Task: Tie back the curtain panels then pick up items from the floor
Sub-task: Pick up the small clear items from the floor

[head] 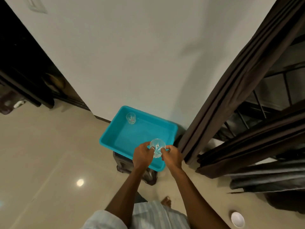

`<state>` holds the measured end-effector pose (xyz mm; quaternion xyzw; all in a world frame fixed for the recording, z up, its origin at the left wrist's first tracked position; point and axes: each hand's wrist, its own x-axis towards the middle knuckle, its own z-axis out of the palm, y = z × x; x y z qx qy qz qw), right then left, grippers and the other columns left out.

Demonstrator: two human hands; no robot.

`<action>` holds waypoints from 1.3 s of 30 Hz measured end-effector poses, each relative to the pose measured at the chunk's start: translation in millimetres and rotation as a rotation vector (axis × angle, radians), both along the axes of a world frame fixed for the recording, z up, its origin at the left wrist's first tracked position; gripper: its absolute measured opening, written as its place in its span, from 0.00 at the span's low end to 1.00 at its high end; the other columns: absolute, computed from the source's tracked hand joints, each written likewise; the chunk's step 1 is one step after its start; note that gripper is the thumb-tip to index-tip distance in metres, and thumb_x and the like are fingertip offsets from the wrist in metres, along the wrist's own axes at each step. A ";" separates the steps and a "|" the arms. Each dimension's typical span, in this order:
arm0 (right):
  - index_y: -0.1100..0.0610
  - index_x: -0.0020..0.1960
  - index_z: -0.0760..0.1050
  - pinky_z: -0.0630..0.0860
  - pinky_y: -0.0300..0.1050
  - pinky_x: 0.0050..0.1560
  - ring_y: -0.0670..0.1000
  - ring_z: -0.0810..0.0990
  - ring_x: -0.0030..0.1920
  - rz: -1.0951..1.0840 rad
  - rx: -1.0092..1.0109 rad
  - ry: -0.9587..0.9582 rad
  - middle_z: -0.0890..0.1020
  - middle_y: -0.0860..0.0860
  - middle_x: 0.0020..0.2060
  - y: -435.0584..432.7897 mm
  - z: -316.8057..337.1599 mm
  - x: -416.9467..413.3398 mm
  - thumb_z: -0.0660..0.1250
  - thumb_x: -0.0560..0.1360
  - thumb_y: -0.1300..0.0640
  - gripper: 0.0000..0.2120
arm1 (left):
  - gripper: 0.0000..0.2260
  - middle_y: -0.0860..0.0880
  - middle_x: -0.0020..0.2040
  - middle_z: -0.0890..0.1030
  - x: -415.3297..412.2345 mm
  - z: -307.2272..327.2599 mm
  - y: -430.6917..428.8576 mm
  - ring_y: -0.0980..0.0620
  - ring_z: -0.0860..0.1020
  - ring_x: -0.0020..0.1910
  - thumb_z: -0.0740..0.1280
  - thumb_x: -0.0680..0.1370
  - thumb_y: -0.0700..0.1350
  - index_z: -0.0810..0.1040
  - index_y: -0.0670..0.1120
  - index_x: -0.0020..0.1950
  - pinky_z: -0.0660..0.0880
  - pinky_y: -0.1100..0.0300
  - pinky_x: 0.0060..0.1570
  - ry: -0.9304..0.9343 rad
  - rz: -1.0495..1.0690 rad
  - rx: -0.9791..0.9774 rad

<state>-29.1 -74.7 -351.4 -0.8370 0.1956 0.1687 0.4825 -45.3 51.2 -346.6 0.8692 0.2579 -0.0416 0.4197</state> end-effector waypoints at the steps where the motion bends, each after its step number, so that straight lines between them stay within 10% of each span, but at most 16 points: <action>1: 0.54 0.56 0.80 0.84 0.54 0.52 0.53 0.85 0.48 -0.014 0.010 0.004 0.85 0.52 0.49 4.4 -0.9 2.9 0.69 0.78 0.50 0.10 | 0.14 0.49 0.57 0.86 5.1 -1.7 4.0 0.51 0.83 0.52 0.67 0.79 0.48 0.82 0.48 0.64 0.78 0.60 0.50 0.008 -0.004 0.004; 14: 0.58 0.68 0.77 0.81 0.52 0.59 0.57 0.85 0.55 -0.187 -0.068 0.303 0.85 0.58 0.58 106.5 -32.6 56.6 0.63 0.82 0.52 0.18 | 0.16 0.46 0.64 0.83 76.7 -59.0 99.5 0.46 0.80 0.62 0.64 0.81 0.47 0.79 0.46 0.68 0.74 0.54 0.64 0.259 -0.237 -0.102; 23: 0.58 0.62 0.81 0.84 0.53 0.51 0.54 0.88 0.40 -0.187 -0.064 0.425 0.87 0.57 0.47 164.5 -99.8 150.3 0.63 0.78 0.58 0.15 | 0.18 0.49 0.50 0.87 166.6 -127.8 164.4 0.46 0.84 0.50 0.65 0.77 0.49 0.78 0.58 0.66 0.81 0.53 0.52 0.428 -0.344 -0.213; 32: 0.57 0.53 0.81 0.82 0.60 0.54 0.60 0.86 0.49 -0.071 -0.075 0.409 0.86 0.56 0.48 175.0 -172.5 230.7 0.65 0.75 0.57 0.10 | 0.20 0.53 0.42 0.81 246.0 -201.8 175.4 0.50 0.81 0.36 0.60 0.74 0.47 0.73 0.65 0.63 0.83 0.54 0.38 0.504 -0.302 -0.367; 39: 0.57 0.60 0.79 0.81 0.59 0.57 0.59 0.85 0.53 -0.037 -0.090 0.401 0.84 0.56 0.54 172.2 -199.7 248.5 0.64 0.78 0.55 0.13 | 0.17 0.49 0.47 0.79 275.4 -232.8 171.3 0.47 0.83 0.49 0.62 0.79 0.46 0.69 0.57 0.67 0.84 0.52 0.45 0.570 -0.384 -0.392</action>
